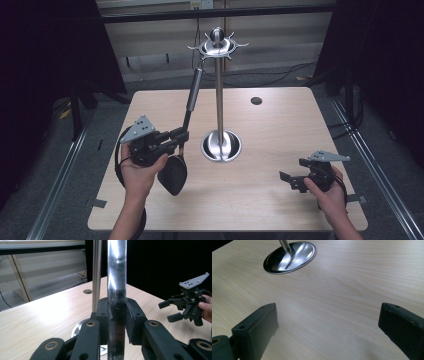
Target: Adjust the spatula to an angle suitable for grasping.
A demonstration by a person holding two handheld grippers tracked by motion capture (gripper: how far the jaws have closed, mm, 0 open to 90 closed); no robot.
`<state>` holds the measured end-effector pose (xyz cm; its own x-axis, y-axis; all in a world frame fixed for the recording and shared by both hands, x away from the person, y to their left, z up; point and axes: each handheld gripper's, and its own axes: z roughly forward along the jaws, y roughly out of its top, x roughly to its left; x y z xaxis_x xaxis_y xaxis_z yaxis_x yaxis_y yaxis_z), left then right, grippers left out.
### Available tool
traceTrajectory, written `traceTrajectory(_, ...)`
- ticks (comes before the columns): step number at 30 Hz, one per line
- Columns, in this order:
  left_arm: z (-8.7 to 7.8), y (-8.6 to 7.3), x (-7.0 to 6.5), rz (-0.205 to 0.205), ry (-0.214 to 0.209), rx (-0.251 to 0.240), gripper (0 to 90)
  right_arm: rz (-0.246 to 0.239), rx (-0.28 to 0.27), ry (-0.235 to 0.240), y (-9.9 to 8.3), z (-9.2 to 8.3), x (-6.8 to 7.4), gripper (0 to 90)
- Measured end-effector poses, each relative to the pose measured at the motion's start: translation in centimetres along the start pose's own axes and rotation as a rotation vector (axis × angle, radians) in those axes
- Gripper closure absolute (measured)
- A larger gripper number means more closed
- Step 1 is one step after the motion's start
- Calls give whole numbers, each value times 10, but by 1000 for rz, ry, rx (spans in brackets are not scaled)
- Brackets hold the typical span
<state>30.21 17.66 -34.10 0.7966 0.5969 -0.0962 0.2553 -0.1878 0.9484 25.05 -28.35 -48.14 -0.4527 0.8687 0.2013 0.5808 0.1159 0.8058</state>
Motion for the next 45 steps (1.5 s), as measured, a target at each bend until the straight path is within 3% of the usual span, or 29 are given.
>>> traceTrajectory(13, 21, -2, 1, -2, -19, 11, 749, 0, 3, 4, 0, 0, 0, 22)
traceTrajectory(29, 44, -2, 0, 28, 27, 25, 748, -3, 1, 4, 1, 0, -1, 22)
traceTrajectory(45, 58, -2, 1, 32, 23, 9, 747, -5, 2, 11, 2, 1, 0, 22)
